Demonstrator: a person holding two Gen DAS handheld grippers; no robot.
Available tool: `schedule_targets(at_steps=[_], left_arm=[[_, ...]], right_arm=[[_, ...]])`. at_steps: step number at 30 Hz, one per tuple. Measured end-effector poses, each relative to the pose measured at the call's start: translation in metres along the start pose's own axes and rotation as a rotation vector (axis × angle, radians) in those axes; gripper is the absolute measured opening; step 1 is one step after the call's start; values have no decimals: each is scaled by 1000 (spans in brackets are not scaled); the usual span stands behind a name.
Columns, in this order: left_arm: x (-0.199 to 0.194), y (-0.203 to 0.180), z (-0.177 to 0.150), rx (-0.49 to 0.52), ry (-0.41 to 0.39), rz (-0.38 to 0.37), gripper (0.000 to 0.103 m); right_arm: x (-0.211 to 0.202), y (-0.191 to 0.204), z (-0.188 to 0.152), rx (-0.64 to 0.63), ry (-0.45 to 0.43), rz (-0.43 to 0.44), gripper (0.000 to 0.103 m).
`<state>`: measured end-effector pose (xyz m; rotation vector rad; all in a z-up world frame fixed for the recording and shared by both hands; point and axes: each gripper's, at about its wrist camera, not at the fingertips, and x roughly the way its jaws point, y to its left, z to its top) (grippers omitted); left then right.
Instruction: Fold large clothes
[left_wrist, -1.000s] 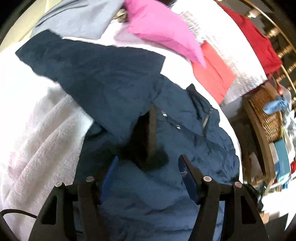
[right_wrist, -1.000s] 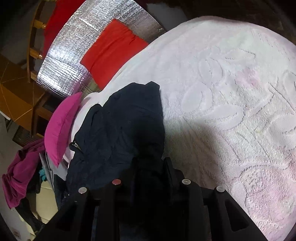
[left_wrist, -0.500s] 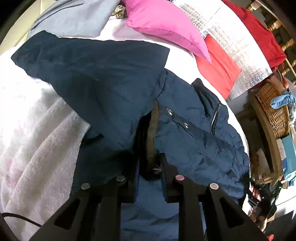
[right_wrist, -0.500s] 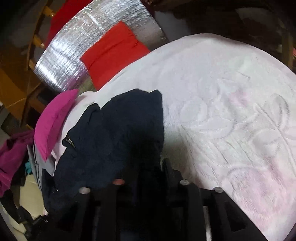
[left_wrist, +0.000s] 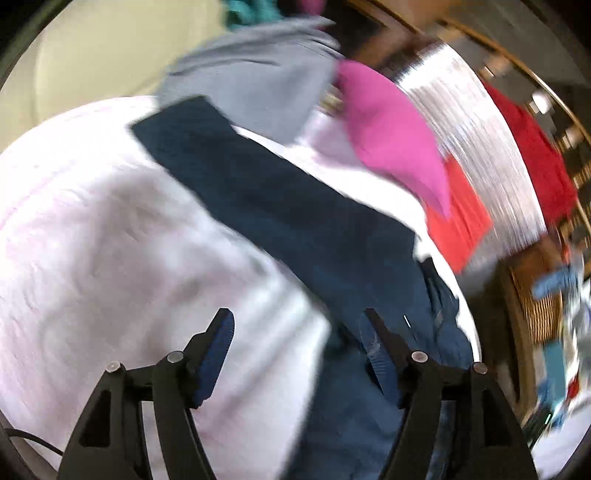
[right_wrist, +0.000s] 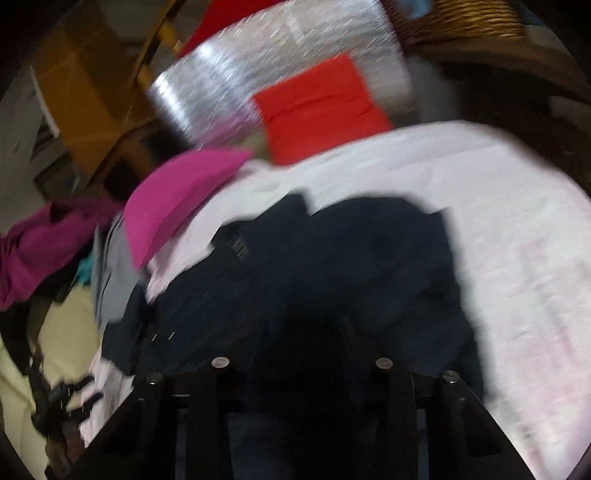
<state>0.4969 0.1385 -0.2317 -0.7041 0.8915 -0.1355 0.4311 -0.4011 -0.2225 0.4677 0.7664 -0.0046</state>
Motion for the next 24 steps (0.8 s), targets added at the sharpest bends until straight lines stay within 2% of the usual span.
schedule_targets(at_steps=[5, 8, 11, 14, 15, 16, 17, 18, 20, 22, 24], left_arm=[[14, 38, 41, -165, -17, 25, 72], [30, 54, 60, -253, -25, 41, 71], [46, 67, 74, -314, -33, 47, 71], [62, 78, 82, -350, -35, 55, 70], [66, 80, 83, -356, -38, 58, 67], [71, 82, 85, -358, -44, 62, 56], [75, 83, 88, -352, -51, 69, 49], [78, 83, 90, -343, -50, 71, 37], [86, 80, 94, -305, -48, 79, 30], [88, 74, 97, -261, -52, 105, 17], [84, 59, 99, -191, -71, 122, 11]], right_arm=[[51, 37, -22, -39, 115, 22, 40], [85, 41, -37, -49, 204, -13, 40], [89, 44, -39, -81, 206, -17, 40], [72, 38, -38, -76, 170, 40, 40], [65, 35, -37, -85, 148, 37, 40], [57, 33, -35, -94, 127, 29, 40], [52, 28, -35, -96, 111, 22, 40], [46, 24, -35, -93, 100, 21, 40], [32, 12, -39, -83, 83, 18, 40], [20, 3, -38, -76, 71, 7, 40], [8, -8, -39, -60, 62, 8, 40]])
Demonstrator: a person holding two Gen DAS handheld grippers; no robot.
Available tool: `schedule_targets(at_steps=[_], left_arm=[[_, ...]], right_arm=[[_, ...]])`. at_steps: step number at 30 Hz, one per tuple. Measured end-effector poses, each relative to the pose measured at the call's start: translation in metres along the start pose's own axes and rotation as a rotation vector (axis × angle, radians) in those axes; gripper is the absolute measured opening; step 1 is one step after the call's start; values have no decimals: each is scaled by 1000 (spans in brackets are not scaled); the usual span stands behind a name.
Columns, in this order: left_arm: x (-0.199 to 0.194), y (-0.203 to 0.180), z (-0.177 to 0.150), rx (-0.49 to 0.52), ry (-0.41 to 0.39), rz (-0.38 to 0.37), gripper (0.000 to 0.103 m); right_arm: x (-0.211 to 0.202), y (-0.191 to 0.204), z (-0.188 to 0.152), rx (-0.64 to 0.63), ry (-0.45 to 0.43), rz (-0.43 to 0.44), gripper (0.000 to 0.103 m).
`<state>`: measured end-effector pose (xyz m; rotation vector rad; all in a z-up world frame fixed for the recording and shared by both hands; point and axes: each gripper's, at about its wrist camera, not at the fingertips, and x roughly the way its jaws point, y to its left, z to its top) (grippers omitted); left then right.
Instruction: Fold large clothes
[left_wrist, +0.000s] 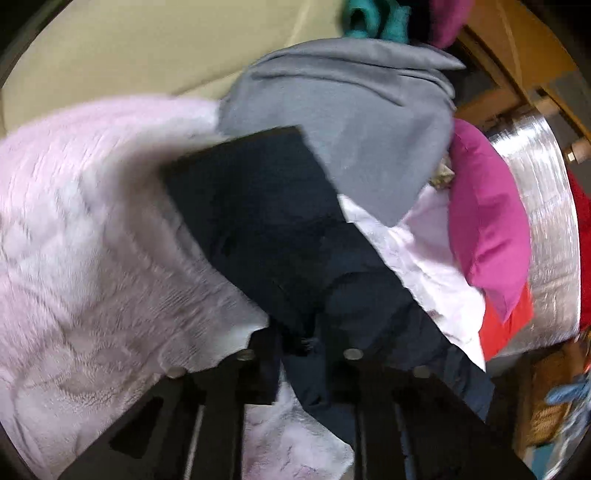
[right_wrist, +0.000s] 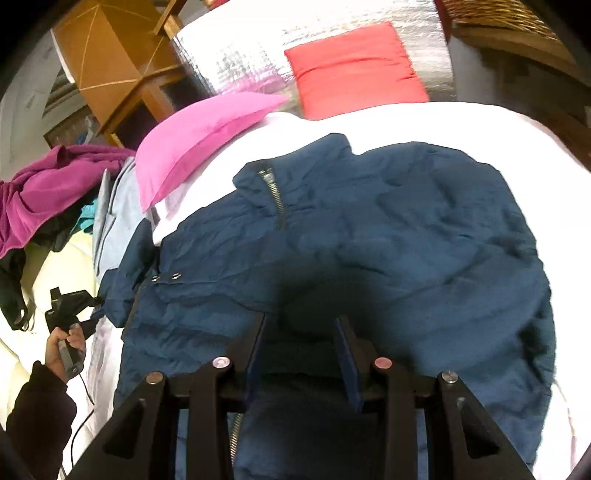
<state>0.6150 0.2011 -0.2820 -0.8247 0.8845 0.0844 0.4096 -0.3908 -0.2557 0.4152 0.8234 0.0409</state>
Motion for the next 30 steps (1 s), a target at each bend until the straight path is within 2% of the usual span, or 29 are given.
schedule_targets(at_steps=[3, 7, 11, 15, 16, 17, 20, 22, 25, 27, 29, 30], left_arm=[[-16, -28, -3, 108, -34, -4, 8], [-56, -88, -19, 304, -94, -25, 8], [-104, -162, -49, 490, -157, -121, 8], [-135, -231, -90, 645, -161, -240, 7], [-140, -254, -110, 694, -138, -279, 7], [-142, -263, -122, 721, -123, -296, 7], [-135, -312, -186, 848, -36, -352, 7], [-122, -332, -219, 902, 16, -359, 7], [-95, -352, -272, 967, 121, -344, 7], [-71, -360, -298, 997, 184, -293, 8], [-44, -359, -320, 1024, 285, -248, 16], [-40, -357, -325, 1025, 319, -244, 26]], right_arm=[[-10, -10, 2, 26, -23, 7, 40], [-27, -21, 1, 64, -59, 27, 39], [-45, -34, -1, 105, -96, 56, 39], [-62, -48, -6, 142, -124, 76, 39], [-66, -51, -6, 148, -129, 78, 39], [-72, -56, -8, 158, -141, 82, 39], [-84, -73, -9, 187, -158, 87, 39], [-92, -84, -11, 207, -171, 84, 39], [-102, -101, -12, 238, -177, 83, 39], [-107, -111, -13, 250, -178, 75, 39], [-109, -118, -13, 259, -174, 70, 39], [-109, -122, -13, 264, -173, 68, 39]])
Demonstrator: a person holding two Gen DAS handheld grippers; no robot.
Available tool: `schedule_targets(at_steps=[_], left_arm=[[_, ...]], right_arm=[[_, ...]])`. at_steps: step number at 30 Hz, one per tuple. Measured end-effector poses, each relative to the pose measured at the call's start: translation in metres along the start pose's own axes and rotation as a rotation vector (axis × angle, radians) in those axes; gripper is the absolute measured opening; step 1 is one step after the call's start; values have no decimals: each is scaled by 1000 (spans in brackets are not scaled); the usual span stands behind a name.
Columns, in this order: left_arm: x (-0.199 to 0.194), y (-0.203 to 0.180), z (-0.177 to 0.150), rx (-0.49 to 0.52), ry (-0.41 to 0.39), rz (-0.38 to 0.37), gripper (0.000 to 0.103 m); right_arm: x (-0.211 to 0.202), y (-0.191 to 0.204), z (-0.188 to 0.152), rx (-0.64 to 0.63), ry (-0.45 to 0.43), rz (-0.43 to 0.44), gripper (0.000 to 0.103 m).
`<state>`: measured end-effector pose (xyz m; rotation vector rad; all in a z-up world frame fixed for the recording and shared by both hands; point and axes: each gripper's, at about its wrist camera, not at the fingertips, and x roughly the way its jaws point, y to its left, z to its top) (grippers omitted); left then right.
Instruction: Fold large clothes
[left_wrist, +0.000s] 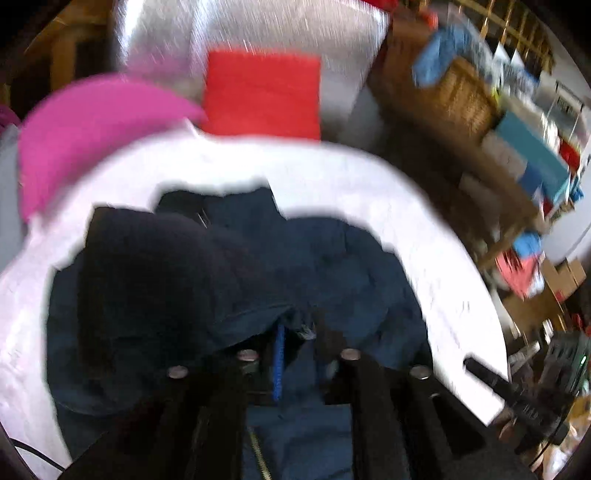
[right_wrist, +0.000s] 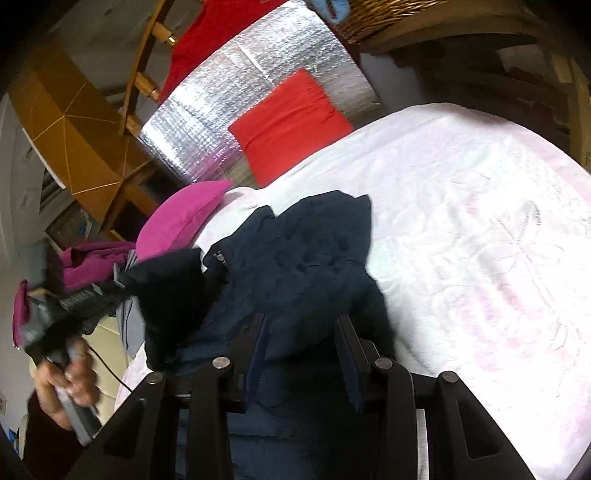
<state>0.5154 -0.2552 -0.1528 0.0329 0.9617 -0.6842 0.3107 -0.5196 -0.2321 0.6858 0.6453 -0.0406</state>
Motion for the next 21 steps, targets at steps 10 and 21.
schedule_targets(at_steps=[10, 21], left_arm=[[-26, 29, -50, 24, 82, -105, 63], [-82, 187, -74, -312, -48, 196, 65]], right_arm=[[27, 9, 3, 6, 70, 45, 42], [84, 123, -16, -294, 150, 64, 83]])
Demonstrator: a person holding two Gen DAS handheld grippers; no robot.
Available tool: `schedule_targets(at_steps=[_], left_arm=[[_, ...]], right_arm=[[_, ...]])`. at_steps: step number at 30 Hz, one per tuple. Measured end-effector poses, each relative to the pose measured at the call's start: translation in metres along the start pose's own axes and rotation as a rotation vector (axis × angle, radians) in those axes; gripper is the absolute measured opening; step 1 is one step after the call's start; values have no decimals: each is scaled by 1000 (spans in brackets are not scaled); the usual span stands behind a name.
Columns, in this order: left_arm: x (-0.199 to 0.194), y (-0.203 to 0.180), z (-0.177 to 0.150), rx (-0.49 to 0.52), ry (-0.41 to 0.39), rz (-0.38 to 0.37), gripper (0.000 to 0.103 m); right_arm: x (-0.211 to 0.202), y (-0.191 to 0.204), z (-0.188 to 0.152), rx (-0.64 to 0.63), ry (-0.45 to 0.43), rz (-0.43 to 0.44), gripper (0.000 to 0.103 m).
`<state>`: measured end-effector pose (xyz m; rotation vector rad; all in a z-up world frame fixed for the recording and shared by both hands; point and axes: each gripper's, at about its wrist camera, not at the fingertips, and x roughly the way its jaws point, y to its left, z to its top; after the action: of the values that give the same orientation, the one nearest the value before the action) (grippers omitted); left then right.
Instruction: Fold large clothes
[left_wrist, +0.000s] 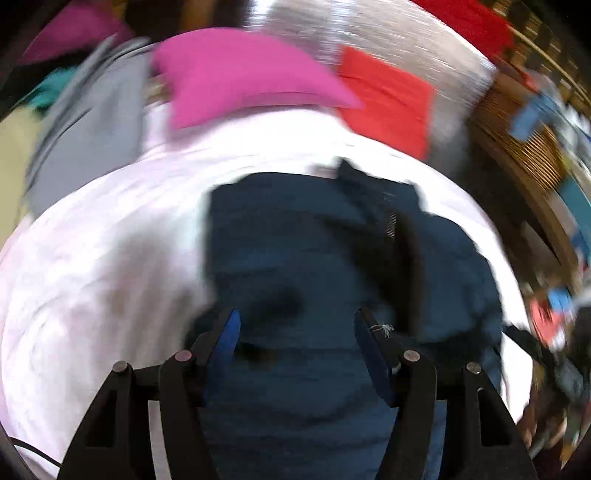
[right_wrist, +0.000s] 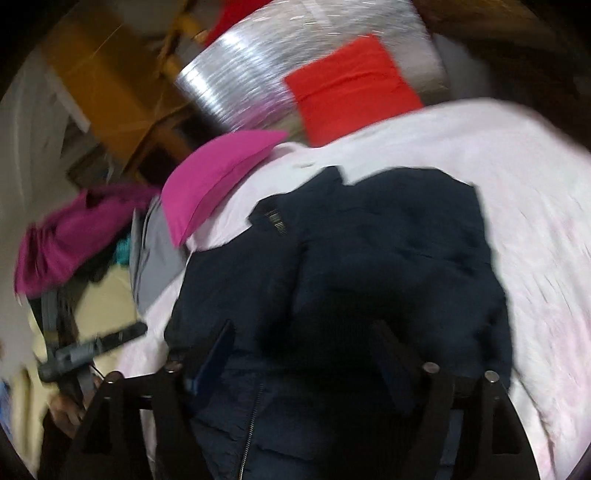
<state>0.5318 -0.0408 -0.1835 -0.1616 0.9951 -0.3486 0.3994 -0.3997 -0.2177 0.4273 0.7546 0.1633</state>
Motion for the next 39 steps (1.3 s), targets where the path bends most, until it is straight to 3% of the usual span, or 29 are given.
schedule_targets(at_steps=[3, 8, 10, 12, 15, 20, 26, 29, 30, 31, 32, 33, 35, 39], left_arm=[[17, 22, 2, -79, 33, 36, 65], [43, 28, 1, -140, 93, 36, 65], [52, 21, -5, -132, 116, 39, 65], [60, 17, -7, -117, 121, 38, 65], [61, 14, -10, -98, 121, 41, 65], [55, 17, -12, -67, 115, 45, 65], [55, 15, -13, -65, 105, 1, 65], [51, 16, -12, -62, 99, -48, 65], [50, 15, -11, -57, 97, -47, 65], [49, 14, -10, -50, 94, -40, 65], [50, 14, -10, -48, 93, -37, 65], [50, 13, -9, -50, 93, -37, 65], [51, 12, -8, -57, 96, -30, 65], [52, 10, -10, -41, 105, -12, 65]], right_arm=[[26, 45, -9, -191, 18, -65, 90], [78, 106, -25, -571, -14, -333, 96], [91, 111, -20, -604, -37, -390, 94], [88, 98, -6, -496, -55, -369, 94], [63, 58, 18, -231, -143, -328, 93], [24, -44, 29, 184, -192, -247, 93], [30, -129, 5, 548, -106, 97, 93], [39, -146, -2, 680, -114, 190, 91], [40, -147, -1, 692, -113, 196, 87], [45, -148, 2, 696, -94, 185, 69], [53, -148, 4, 694, -56, 141, 38], [60, -147, 5, 695, -19, 101, 25], [63, -146, 12, 685, -17, 93, 14], [32, -120, 18, 540, -90, 68, 12]])
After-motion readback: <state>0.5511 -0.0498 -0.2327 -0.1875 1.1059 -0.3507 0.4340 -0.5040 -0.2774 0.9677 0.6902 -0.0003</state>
